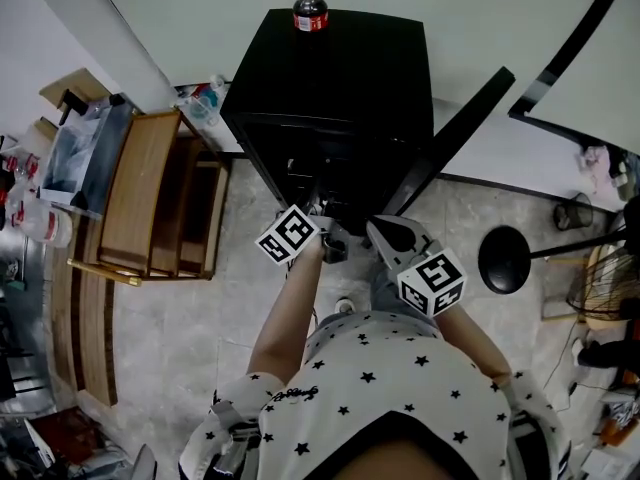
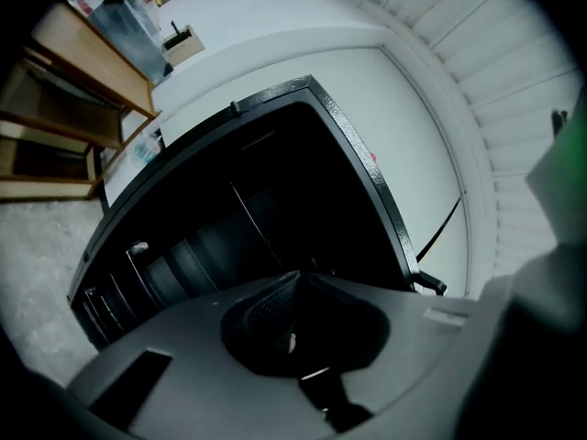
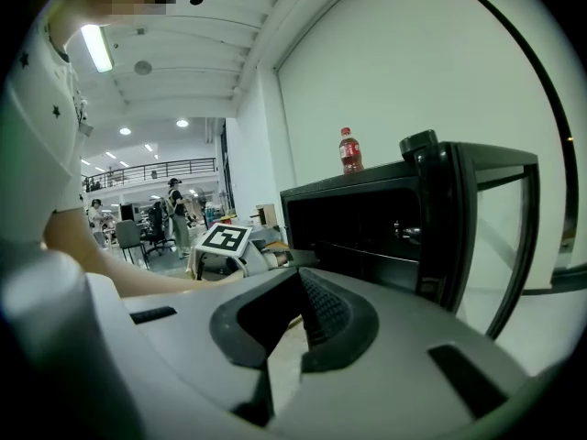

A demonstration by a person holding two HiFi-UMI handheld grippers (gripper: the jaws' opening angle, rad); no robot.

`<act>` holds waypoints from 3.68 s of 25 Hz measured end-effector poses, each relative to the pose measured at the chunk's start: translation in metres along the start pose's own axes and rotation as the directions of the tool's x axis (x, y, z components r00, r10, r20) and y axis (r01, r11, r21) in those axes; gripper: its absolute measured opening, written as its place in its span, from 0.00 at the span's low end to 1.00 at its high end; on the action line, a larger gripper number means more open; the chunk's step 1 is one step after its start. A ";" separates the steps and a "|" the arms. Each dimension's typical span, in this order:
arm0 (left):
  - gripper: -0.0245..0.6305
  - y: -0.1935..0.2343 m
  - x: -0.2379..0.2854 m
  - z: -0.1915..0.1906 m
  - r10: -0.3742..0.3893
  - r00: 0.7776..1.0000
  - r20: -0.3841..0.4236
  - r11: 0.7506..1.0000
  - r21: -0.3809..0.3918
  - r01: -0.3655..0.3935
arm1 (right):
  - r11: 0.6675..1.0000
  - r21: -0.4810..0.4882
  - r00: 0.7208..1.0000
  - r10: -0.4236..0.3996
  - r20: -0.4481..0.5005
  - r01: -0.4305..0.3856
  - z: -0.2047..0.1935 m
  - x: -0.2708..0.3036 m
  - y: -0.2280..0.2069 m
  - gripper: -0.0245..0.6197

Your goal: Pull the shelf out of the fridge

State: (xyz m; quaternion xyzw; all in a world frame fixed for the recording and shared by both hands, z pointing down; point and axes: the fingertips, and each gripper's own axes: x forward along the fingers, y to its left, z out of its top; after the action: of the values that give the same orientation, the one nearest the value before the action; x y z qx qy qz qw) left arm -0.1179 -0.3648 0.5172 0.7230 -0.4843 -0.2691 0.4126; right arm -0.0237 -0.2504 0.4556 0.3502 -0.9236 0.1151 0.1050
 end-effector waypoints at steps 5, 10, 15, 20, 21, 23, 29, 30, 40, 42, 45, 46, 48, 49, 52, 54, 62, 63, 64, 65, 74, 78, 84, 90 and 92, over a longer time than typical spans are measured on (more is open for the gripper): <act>0.06 0.012 0.031 0.003 -0.039 0.998 0.050 0.989 -0.141 0.045 | 1.000 -0.006 1.000 0.012 -0.008 -0.012 -0.001 -0.002 -0.014 0.03; 0.06 0.022 0.059 0.004 -0.054 0.994 0.091 0.974 -0.215 0.073 | 1.000 -0.010 0.999 0.028 -0.015 -0.028 -0.003 -0.003 -0.028 0.03; 0.17 0.027 0.082 0.008 -0.072 0.987 0.141 0.953 -0.283 0.110 | 0.998 -0.012 0.998 0.055 -0.019 -0.055 -0.001 0.001 -0.037 0.03; 0.26 0.038 0.099 0.011 -0.063 0.982 0.179 0.928 -0.351 0.124 | 0.996 -0.022 0.996 0.087 -0.017 -0.087 0.002 0.005 -0.041 0.03; 0.27 0.040 0.102 0.013 -0.059 0.981 0.185 0.925 -0.358 0.123 | 0.996 -0.022 0.996 0.091 -0.019 -0.092 0.002 0.006 -0.043 0.03; 0.29 0.045 0.108 0.015 -0.052 0.979 0.197 0.920 -0.372 0.124 | 0.995 -0.020 0.995 0.096 -0.023 -0.097 0.000 0.008 -0.045 0.03; 0.31 0.054 0.127 0.018 -0.031 0.976 0.218 0.899 -0.420 0.122 | 0.995 -0.023 0.995 0.098 -0.031 -0.099 -0.002 0.005 -0.053 0.03; 0.31 0.056 0.131 0.018 -0.029 0.976 0.216 0.897 -0.425 0.121 | 0.995 -0.023 0.995 0.098 -0.032 -0.098 -0.002 0.005 -0.054 0.03; 0.11 0.055 0.146 0.020 -0.010 0.981 0.195 0.895 -0.436 0.096 | 0.995 -0.019 0.994 0.099 -0.044 -0.100 -0.005 0.008 -0.057 0.03; 0.10 0.054 0.146 0.021 -0.007 0.982 0.186 0.899 -0.430 0.088 | 0.995 -0.019 0.994 0.101 -0.045 -0.102 -0.006 0.009 -0.055 0.03; 0.10 0.054 0.146 0.020 -0.002 0.984 0.180 0.894 -0.440 0.082 | 0.994 -0.020 0.994 0.102 -0.047 -0.103 -0.006 0.009 -0.053 0.03; 0.09 0.054 0.146 0.020 0.001 0.984 0.179 0.891 -0.447 0.081 | 0.994 -0.020 0.994 0.102 -0.047 -0.103 -0.006 0.010 -0.052 0.03; 0.09 0.055 0.145 0.019 0.005 0.984 0.180 0.882 -0.464 0.080 | 0.995 -0.016 0.994 0.101 -0.046 -0.102 -0.006 0.010 -0.050 0.03; 0.09 0.055 0.145 0.019 0.006 0.984 0.180 0.878 -0.471 0.081 | 0.995 -0.014 0.994 0.100 -0.046 -0.101 -0.006 0.010 -0.050 0.03; 0.09 0.055 0.142 0.018 0.005 0.984 0.176 0.874 -0.479 0.081 | 0.995 -0.008 0.994 0.096 -0.044 -0.096 -0.006 0.010 -0.047 0.03; 0.09 0.054 0.137 0.017 0.003 0.985 0.173 0.872 -0.483 0.082 | 0.996 -0.005 0.995 0.093 -0.044 -0.093 -0.006 0.008 -0.043 0.03; 0.08 0.049 0.111 0.011 0.002 0.986 0.169 0.867 -0.491 0.083 | 0.997 0.001 0.996 0.079 -0.033 -0.079 -0.008 0.003 -0.027 0.03; 0.08 0.049 0.107 0.010 0.001 0.986 0.168 0.867 -0.491 0.083 | 0.997 0.001 0.996 0.078 -0.032 -0.078 -0.008 0.002 -0.025 0.03; 0.08 0.049 0.104 0.009 0.000 0.986 0.168 0.867 -0.491 0.083 | 0.997 0.001 0.996 0.078 -0.030 -0.078 -0.008 0.002 -0.022 0.03; 0.08 0.048 0.100 0.008 -0.002 0.986 0.167 0.867 -0.491 0.085 | 0.997 0.001 0.997 0.078 -0.028 -0.078 -0.009 0.001 -0.020 0.03; 0.08 0.045 0.070 0.001 -0.023 0.987 0.158 0.863 -0.496 0.099 | 0.998 0.010 0.998 0.056 -0.019 -0.056 -0.016 -0.005 -0.003 0.03; 0.08 0.045 0.059 -0.001 -0.026 0.987 0.158 0.861 -0.498 0.103 | 0.999 0.015 0.999 0.042 -0.013 -0.041 -0.017 -0.006 0.001 0.03; 0.08 0.042 0.041 -0.004 -0.035 0.987 0.156 0.859 -0.500 0.110 | 0.999 0.021 1.000 0.024 -0.006 -0.024 -0.020 -0.010 0.009 0.03; 0.08 0.039 0.023 -0.008 -0.041 0.987 0.156 0.857 -0.502 0.115 | 1.000 0.019 1.000 0.020 -0.009 -0.020 -0.024 -0.016 0.020 0.03; 0.08 0.039 0.017 -0.009 -0.042 0.987 0.158 0.857 -0.502 0.117 | 1.000 0.018 1.000 0.020 -0.008 -0.020 -0.024 -0.018 0.022 0.03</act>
State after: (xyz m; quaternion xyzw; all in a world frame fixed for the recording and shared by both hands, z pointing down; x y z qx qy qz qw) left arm -0.1231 -0.3854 0.5556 0.5866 -0.3936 -0.4549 0.5422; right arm -0.0229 -0.2166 0.4705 0.3413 -0.9256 0.1259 0.1046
